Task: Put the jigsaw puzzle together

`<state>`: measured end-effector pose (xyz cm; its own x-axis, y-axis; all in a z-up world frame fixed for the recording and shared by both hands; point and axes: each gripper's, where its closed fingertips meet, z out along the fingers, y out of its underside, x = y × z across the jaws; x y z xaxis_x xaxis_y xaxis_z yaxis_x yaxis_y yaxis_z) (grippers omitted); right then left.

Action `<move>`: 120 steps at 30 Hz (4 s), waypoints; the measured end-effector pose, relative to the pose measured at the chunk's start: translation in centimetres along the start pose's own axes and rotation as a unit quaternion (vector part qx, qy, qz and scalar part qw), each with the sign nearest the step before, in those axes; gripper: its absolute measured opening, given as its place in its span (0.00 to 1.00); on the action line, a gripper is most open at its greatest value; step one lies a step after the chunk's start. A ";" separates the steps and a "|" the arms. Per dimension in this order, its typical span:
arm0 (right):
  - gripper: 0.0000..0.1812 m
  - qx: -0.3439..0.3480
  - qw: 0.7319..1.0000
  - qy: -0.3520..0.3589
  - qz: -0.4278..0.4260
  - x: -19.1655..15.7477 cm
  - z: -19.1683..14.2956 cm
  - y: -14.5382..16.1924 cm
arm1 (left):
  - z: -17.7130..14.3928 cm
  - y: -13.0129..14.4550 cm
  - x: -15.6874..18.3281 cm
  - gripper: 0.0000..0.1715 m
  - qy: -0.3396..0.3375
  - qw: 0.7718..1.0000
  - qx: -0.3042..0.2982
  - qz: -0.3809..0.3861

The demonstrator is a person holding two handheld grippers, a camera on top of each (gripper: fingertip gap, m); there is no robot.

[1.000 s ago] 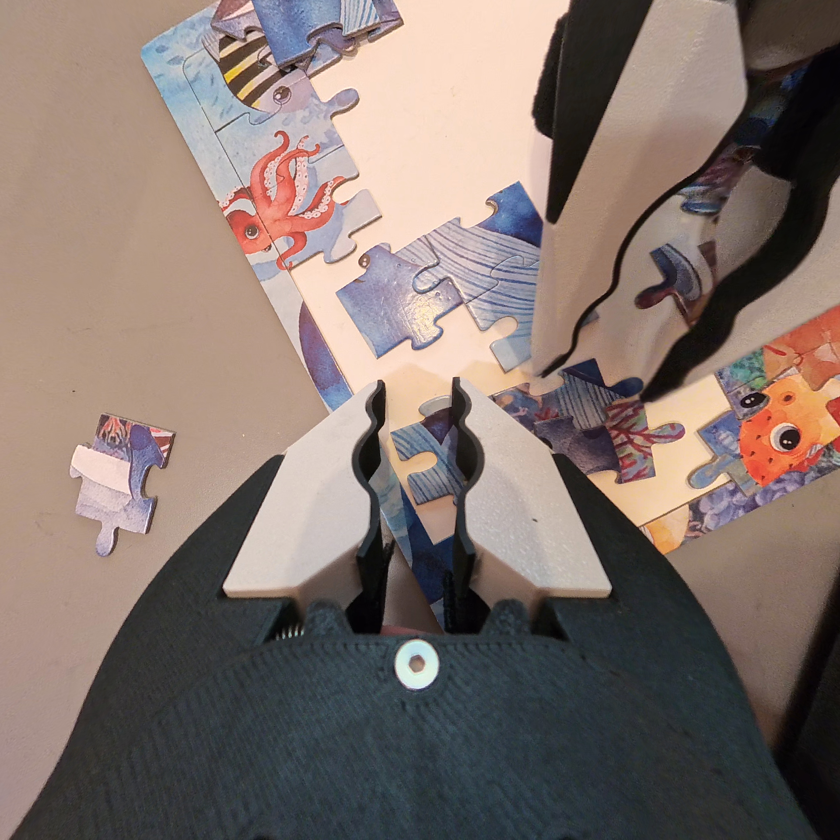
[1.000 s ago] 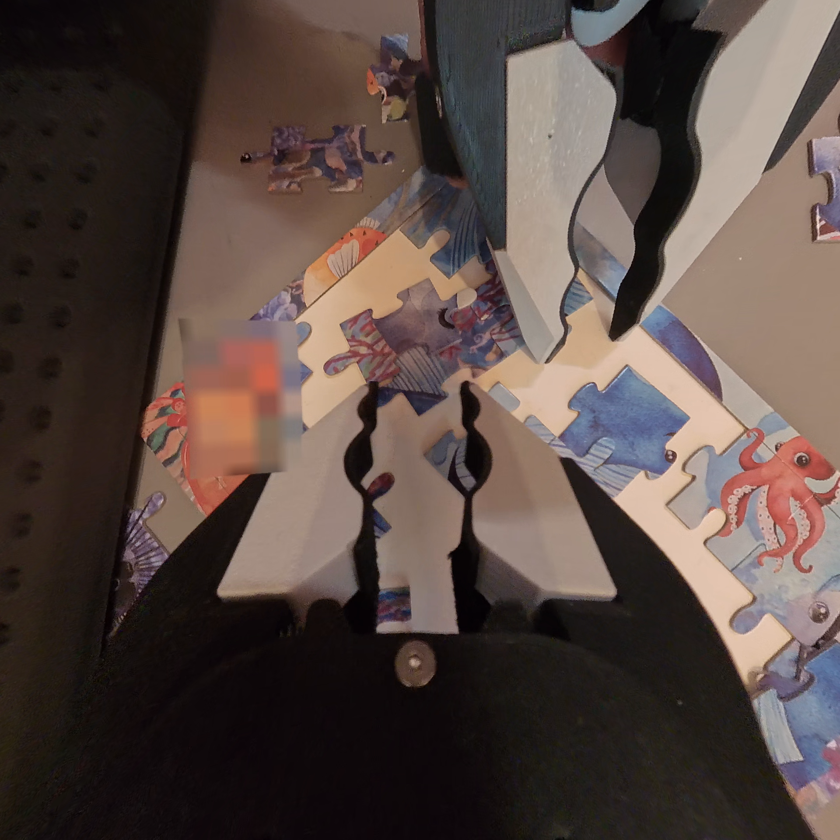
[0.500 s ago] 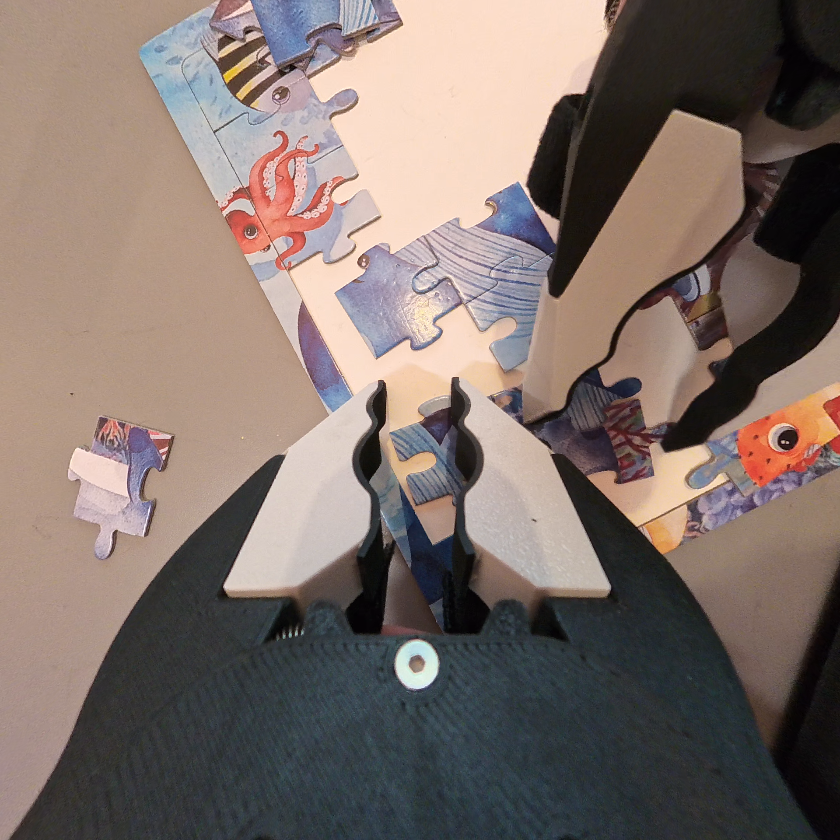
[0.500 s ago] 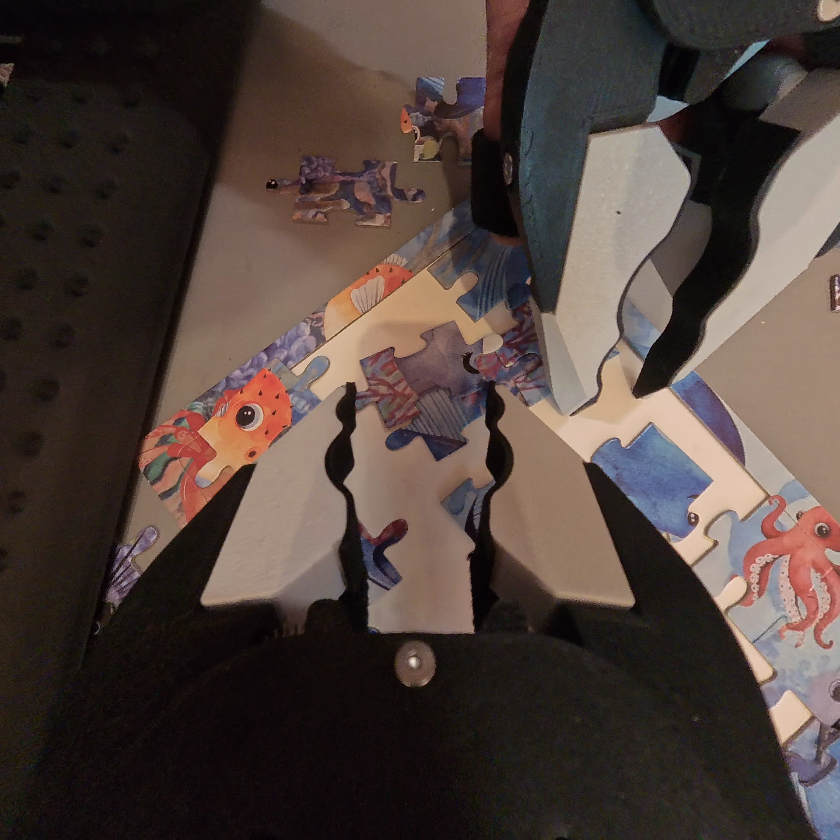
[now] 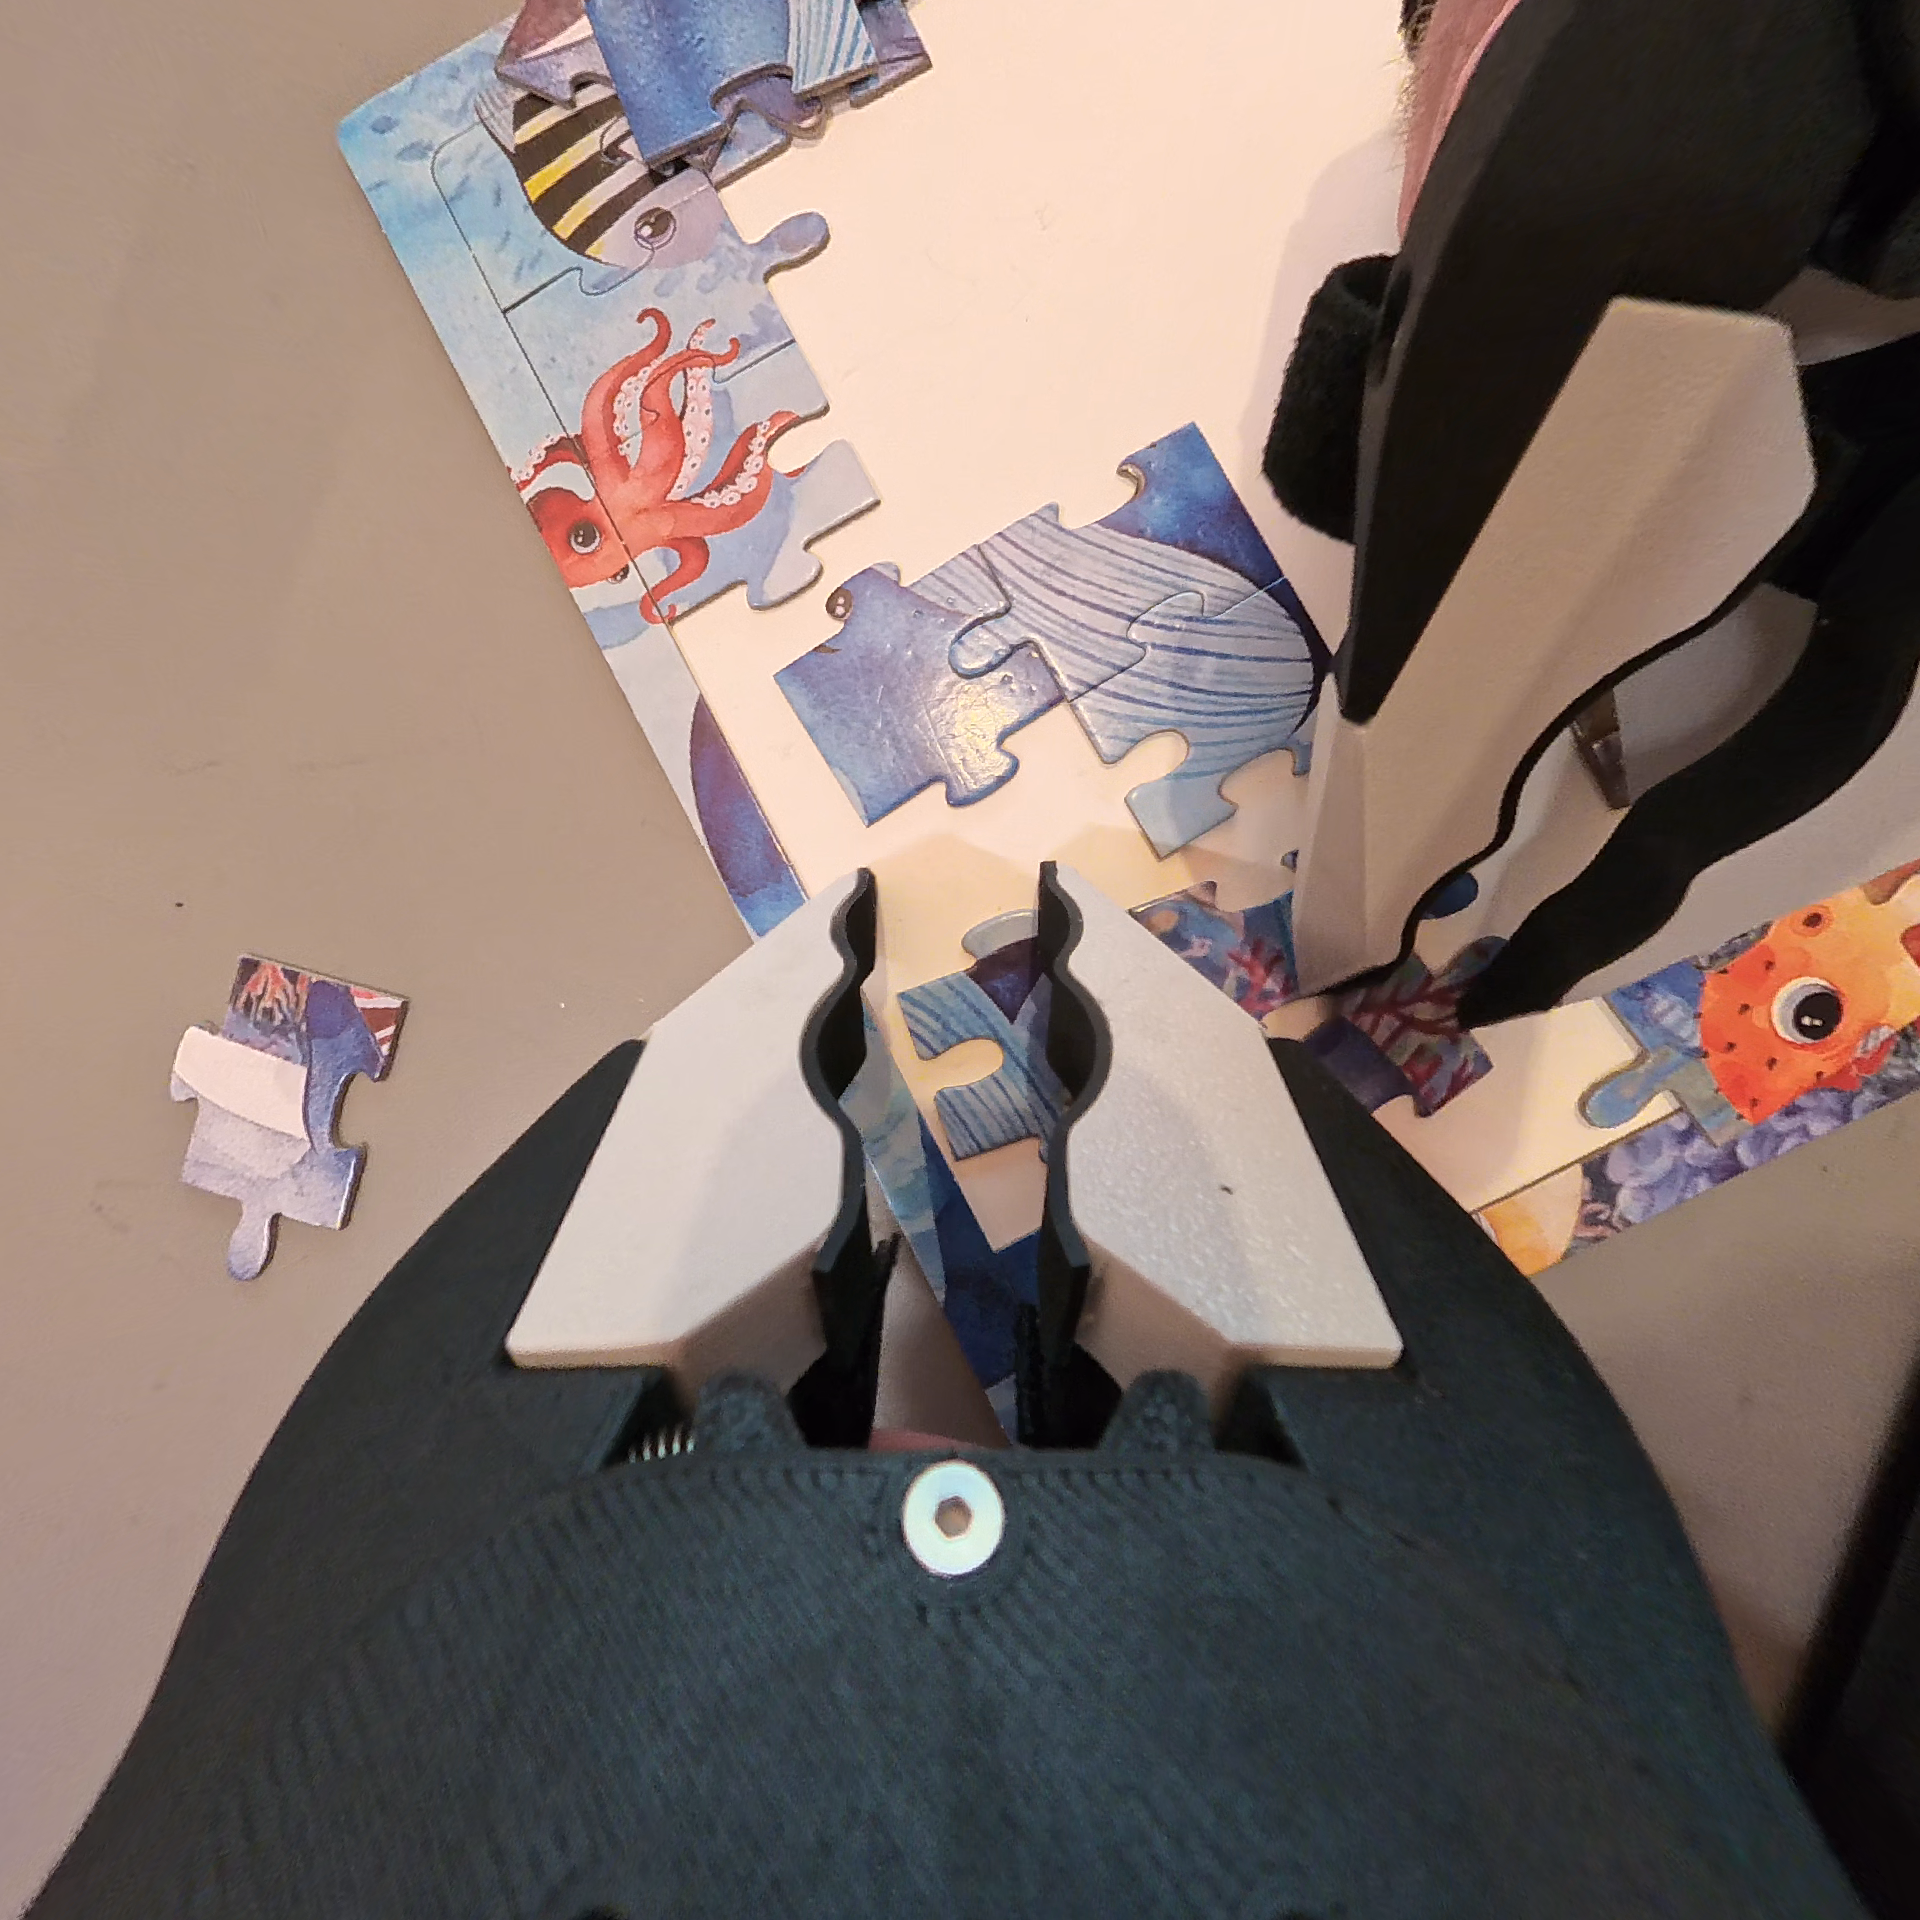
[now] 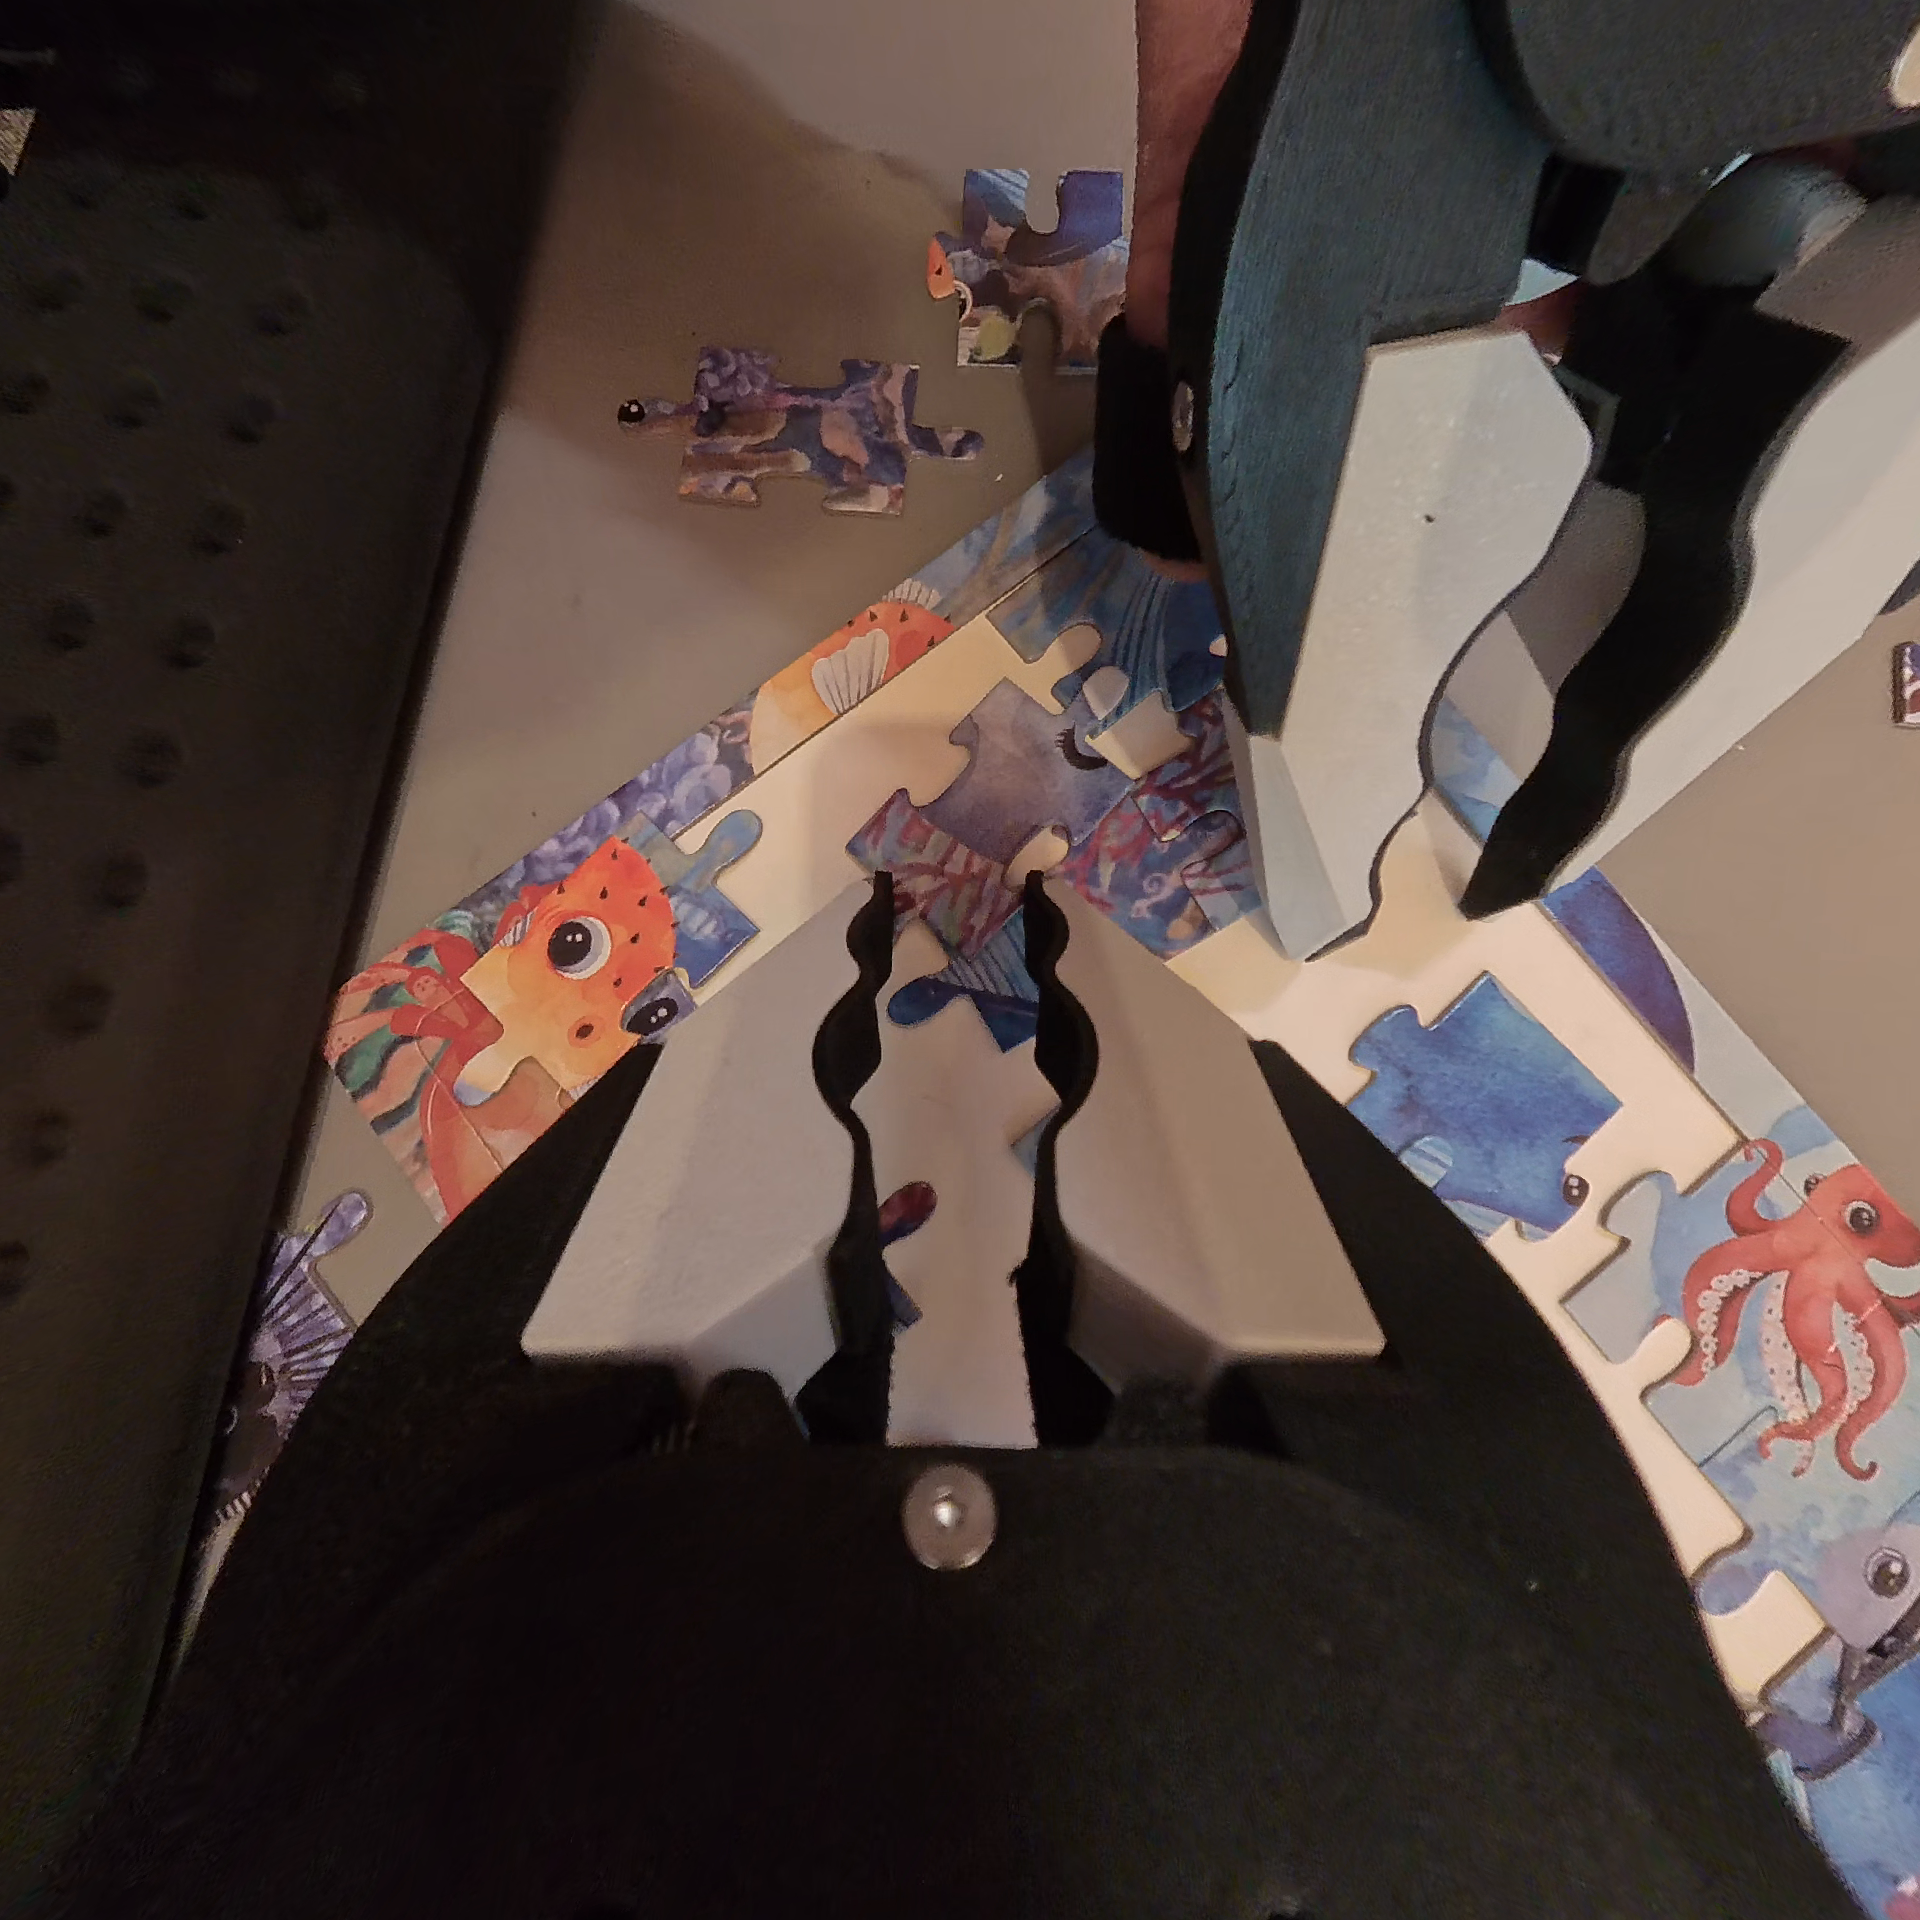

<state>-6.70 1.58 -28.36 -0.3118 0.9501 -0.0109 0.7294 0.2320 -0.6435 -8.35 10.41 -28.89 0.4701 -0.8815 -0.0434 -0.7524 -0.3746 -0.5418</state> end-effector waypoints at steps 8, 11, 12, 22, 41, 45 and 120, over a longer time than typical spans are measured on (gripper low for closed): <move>0.24 -0.002 1.000 -0.003 0.013 -0.2 0.2 -0.3 | 0.0 0.0 -0.1 0.18 -0.003 1.000 0.000 0.001; 0.21 -0.008 1.000 0.004 0.014 -0.2 0.4 -0.4 | 0.0 0.0 -0.1 0.18 -0.004 1.000 -0.001 0.001; 0.20 -0.011 1.000 0.013 0.011 0.0 0.4 -0.3 | 0.0 0.0 -0.1 0.18 -0.004 1.000 -0.001 0.001; 0.13 -0.017 1.000 0.021 0.006 0.3 0.2 -0.1 | 0.0 0.0 -0.2 0.18 -0.006 1.000 -0.001 0.002; 0.19 -0.013 0.999 0.017 0.033 0.9 -0.7 0.3 | 0.0 -0.1 -0.9 0.21 -0.022 1.000 0.005 -0.002; 0.19 -0.026 0.999 0.025 0.022 0.8 -0.3 0.5 | 0.0 -0.1 -0.9 0.21 -0.023 1.000 0.004 -0.002; 0.22 0.006 0.998 0.004 0.056 1.8 -1.6 1.4 | -3.4 1.2 -0.3 0.25 -0.001 1.000 0.015 0.026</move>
<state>-5.23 3.99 -28.07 -0.2238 0.9716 -0.0771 0.7518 0.1218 -0.6481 -10.96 9.23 -26.67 0.4317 -0.8990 -0.0732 -0.7618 -0.3200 -0.5633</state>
